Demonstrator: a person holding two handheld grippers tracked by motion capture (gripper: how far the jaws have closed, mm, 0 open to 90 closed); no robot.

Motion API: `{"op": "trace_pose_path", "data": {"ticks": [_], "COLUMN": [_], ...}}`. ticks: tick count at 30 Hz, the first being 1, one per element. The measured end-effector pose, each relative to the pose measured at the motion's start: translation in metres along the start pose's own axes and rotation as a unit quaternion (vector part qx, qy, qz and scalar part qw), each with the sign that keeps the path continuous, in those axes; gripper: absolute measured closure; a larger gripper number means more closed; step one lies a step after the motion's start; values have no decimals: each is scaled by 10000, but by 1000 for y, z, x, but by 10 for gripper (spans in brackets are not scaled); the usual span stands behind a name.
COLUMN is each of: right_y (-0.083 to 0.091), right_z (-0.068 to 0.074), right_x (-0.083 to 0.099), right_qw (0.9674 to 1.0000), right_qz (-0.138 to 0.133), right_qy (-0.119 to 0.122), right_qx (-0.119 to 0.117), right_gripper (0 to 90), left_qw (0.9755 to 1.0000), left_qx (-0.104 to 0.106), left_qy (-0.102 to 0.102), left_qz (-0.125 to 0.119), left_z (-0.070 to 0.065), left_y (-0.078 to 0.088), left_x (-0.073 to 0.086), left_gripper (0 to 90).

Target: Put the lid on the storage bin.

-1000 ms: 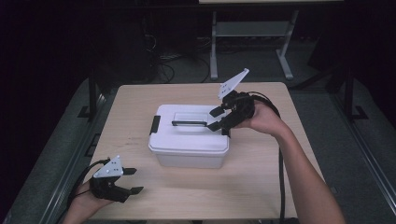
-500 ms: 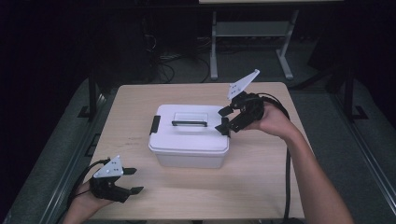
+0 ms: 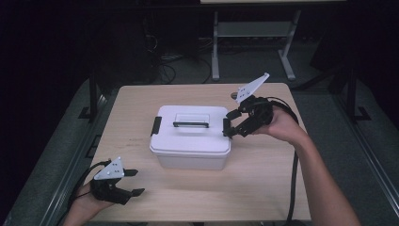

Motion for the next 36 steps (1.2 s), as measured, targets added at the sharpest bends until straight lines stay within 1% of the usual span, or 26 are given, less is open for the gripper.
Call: {"op": "trace_pose_path", "data": {"ticks": [1, 10, 15, 18, 20, 23, 24, 26, 28, 30, 32, 35, 36], "right_y": [0, 2, 6, 7, 6, 4, 2, 1, -1, -1, -1, -1, -1], "right_z": [0, 3, 4, 5, 4, 4, 3, 3, 2, 2, 2, 3, 3], "right_x": [0, 3, 7, 10, 15, 19, 23, 25, 32, 34, 37, 42, 46], "right_qw": [10000, 10000, 9999, 9999, 9999, 9999, 9998, 9998, 9998, 9997, 9997, 9995, 9995], "right_qz": [3, 69, 69, 50, -25, -13, -8, -13, -37, 4, -68, -79, -78], "right_qy": [17, -45, -19, -83, -103, -149, -202, -196, -213, -256, -251, -291, -310], "right_qx": [-34, 1, 71, 77, 47, 13, 15, 6, 23, 46, 7, -5, 10], "right_gripper": [323, 322, 311, 310, 310, 311, 310, 310, 310, 307, 307, 307, 307], "left_qw": [10000, 10000, 10000, 10000, 10000, 10000, 10000, 10000, 10000, 10000, 10000, 10000, 10000], "left_qx": [-3, -42, -47, -52, -49, -50, -56, -49, -42, -53, -57, -51, -52], "left_qy": [5, -2, 14, 19, 1, 16, 16, 15, 25, 59, 56, 55, 24], "left_qz": [2, -15, -23, -38, -35, -45, -44, -15, -24, -25, -22, -7, 24], "left_z": [0, 1, 1, 1, 1, 1, 1, 1, 2, 2, 2, 2, 2], "left_y": [0, 2, 2, 2, 3, 3, 3, 2, 2, 2, 2, 1, 0], "left_x": [0, 0, 0, 0, 0, 0, 0, 0, 0, 1, 1, 1, 1], "left_gripper": [310, 311, 310, 310, 311, 311, 310, 311, 311, 311, 311, 311, 311]}}
Point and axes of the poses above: each handheld gripper's, and its own axes: y roughly backward along the jaws, x roughly out of its underside, z roughly to its left, the point moved 1 cm from there along -y, roughly forward along the jaws, and after that the axes turned 13 degrees about -x, right-handed, at the moved point
